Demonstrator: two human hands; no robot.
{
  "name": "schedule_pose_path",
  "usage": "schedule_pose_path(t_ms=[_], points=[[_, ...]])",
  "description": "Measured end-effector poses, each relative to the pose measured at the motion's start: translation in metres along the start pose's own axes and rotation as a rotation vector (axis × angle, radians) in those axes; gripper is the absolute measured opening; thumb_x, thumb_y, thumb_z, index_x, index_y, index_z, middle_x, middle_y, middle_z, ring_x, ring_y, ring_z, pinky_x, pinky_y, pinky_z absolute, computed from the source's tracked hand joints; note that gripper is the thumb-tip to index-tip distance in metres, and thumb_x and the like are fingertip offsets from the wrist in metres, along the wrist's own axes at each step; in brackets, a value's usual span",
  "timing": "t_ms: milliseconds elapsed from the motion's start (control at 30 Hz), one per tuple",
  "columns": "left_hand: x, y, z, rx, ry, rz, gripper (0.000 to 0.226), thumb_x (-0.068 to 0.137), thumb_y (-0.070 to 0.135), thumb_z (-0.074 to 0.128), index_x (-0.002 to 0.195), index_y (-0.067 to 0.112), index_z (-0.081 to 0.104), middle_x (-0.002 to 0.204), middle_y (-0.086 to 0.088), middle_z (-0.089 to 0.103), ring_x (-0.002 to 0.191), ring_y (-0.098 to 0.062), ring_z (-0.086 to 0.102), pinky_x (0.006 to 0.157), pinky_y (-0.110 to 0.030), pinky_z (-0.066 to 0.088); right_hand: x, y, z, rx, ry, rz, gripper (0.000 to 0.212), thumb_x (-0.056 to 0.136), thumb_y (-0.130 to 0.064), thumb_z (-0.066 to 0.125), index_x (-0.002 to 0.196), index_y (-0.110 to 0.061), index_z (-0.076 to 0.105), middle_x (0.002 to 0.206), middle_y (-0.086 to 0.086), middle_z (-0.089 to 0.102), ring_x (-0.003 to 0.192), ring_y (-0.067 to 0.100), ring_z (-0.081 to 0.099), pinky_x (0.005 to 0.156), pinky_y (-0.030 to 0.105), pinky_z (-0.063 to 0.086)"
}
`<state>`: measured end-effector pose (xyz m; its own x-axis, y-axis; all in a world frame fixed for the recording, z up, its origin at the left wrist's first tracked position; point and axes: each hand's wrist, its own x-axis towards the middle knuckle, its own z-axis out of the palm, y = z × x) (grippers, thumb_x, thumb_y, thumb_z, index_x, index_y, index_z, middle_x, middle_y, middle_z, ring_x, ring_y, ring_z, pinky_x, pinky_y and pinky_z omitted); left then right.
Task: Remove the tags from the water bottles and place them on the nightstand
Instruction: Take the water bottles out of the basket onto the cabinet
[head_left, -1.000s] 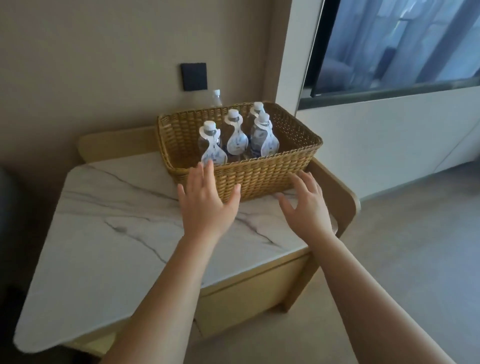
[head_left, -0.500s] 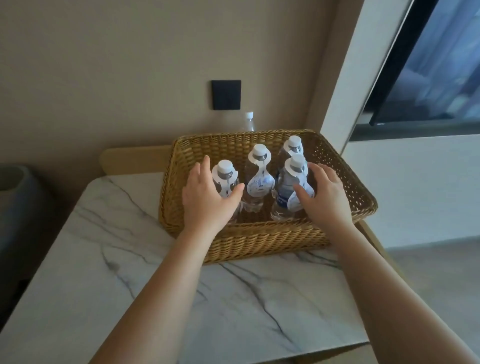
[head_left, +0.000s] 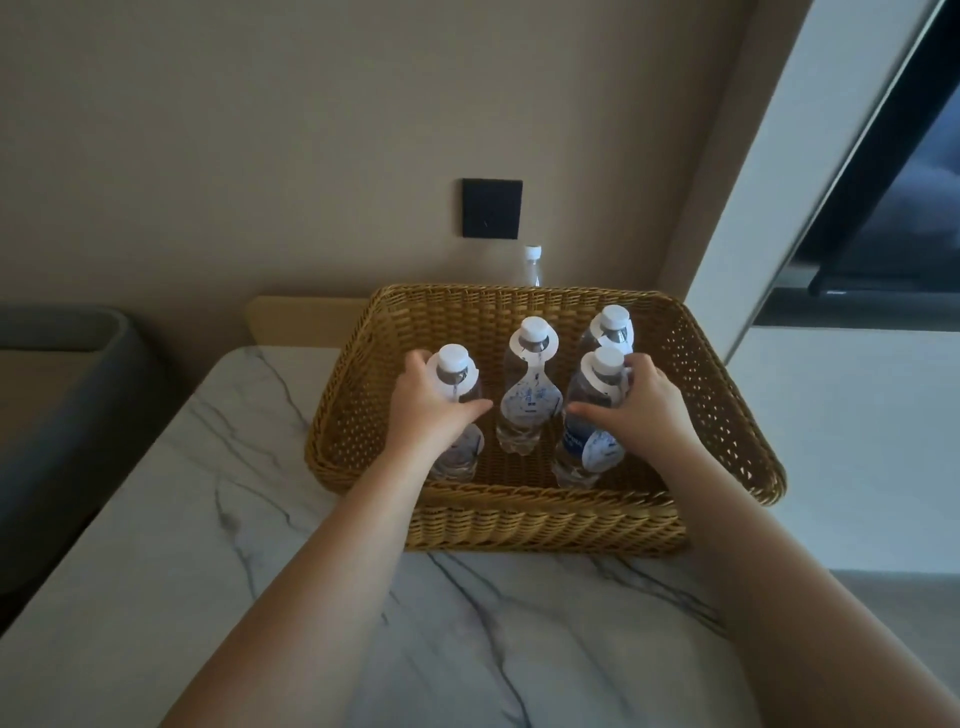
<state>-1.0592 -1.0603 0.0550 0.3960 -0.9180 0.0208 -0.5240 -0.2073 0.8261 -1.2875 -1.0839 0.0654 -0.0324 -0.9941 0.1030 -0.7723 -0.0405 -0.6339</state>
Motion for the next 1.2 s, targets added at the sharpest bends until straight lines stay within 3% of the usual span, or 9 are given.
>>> schedule_pose_path(t_ms=[200,400,500,633,733,833,1067,1200], points=[[0.002,-0.001,0.002,0.052,0.010,0.006,0.069,0.068,0.025,0.086,0.121,0.013,0.044,0.126,-0.008,0.056,0.113,-0.027,0.055,0.080,-0.028,0.038,0.006,0.007,0.002,0.012,-0.041,-0.021,0.077,0.067,-0.034,0.084,0.126,-0.015,0.039,0.126,0.010,0.053,0.113,0.028,0.054,0.082,0.034,0.047],[-0.012,0.011,-0.010,-0.041,0.145,0.141,0.058,0.064,0.031,0.084,0.107,0.025,0.045,0.103,0.008,0.057,0.090,-0.012,0.055,0.064,-0.019,0.036,-0.005,0.001,-0.005,0.110,0.058,-0.127,0.070,0.064,-0.030,0.084,0.120,-0.017,0.044,0.115,0.003,0.058,0.102,0.018,0.054,0.075,0.029,0.044],[-0.022,0.029,-0.027,-0.133,0.230,0.225,0.057,0.064,0.034,0.083,0.106,0.030,0.045,0.102,0.011,0.059,0.086,0.000,0.055,0.065,-0.014,0.036,-0.011,-0.016,-0.021,0.144,0.135,-0.256,0.068,0.063,-0.032,0.084,0.118,-0.020,0.046,0.106,-0.007,0.053,0.094,0.011,0.049,0.070,0.021,0.038],[-0.030,0.058,-0.072,-0.227,0.287,0.270,0.053,0.064,0.041,0.080,0.106,0.029,0.050,0.096,0.015,0.063,0.084,0.004,0.060,0.067,-0.015,0.043,-0.013,-0.061,-0.043,0.228,0.179,-0.385,0.064,0.065,-0.038,0.083,0.116,-0.019,0.049,0.098,-0.012,0.055,0.083,0.005,0.053,0.064,0.014,0.037],[-0.027,0.072,-0.115,-0.278,0.272,0.248,0.053,0.061,0.043,0.079,0.105,0.028,0.055,0.095,0.012,0.067,0.084,-0.001,0.064,0.076,-0.033,0.055,-0.017,-0.104,-0.049,0.337,0.135,-0.422,0.057,0.066,-0.037,0.082,0.110,-0.024,0.048,0.090,-0.019,0.056,0.080,-0.001,0.058,0.065,0.018,0.044],[-0.025,0.073,-0.154,-0.269,0.304,0.245,0.051,0.057,0.044,0.078,0.101,0.032,0.055,0.097,0.011,0.069,0.089,-0.009,0.067,0.084,-0.043,0.055,-0.021,-0.144,-0.045,0.414,0.126,-0.460,0.052,0.066,-0.037,0.082,0.105,-0.027,0.049,0.086,-0.018,0.058,0.075,-0.008,0.058,0.063,0.017,0.046],[-0.019,0.026,-0.248,-0.191,0.446,0.230,0.056,0.057,0.044,0.082,0.103,0.025,0.056,0.096,0.011,0.067,0.089,-0.007,0.065,0.081,-0.038,0.055,-0.030,-0.249,0.005,0.531,0.092,-0.529,0.054,0.065,-0.040,0.081,0.109,-0.026,0.053,0.086,-0.019,0.061,0.073,-0.012,0.057,0.058,0.007,0.043],[-0.012,-0.025,-0.283,-0.111,0.480,0.198,0.054,0.058,0.045,0.083,0.101,0.026,0.057,0.092,0.014,0.066,0.085,-0.003,0.061,0.074,-0.031,0.051,-0.035,-0.292,0.063,0.570,0.039,-0.517,0.052,0.064,-0.040,0.081,0.106,-0.030,0.052,0.083,-0.019,0.062,0.071,-0.012,0.058,0.059,0.014,0.044]])
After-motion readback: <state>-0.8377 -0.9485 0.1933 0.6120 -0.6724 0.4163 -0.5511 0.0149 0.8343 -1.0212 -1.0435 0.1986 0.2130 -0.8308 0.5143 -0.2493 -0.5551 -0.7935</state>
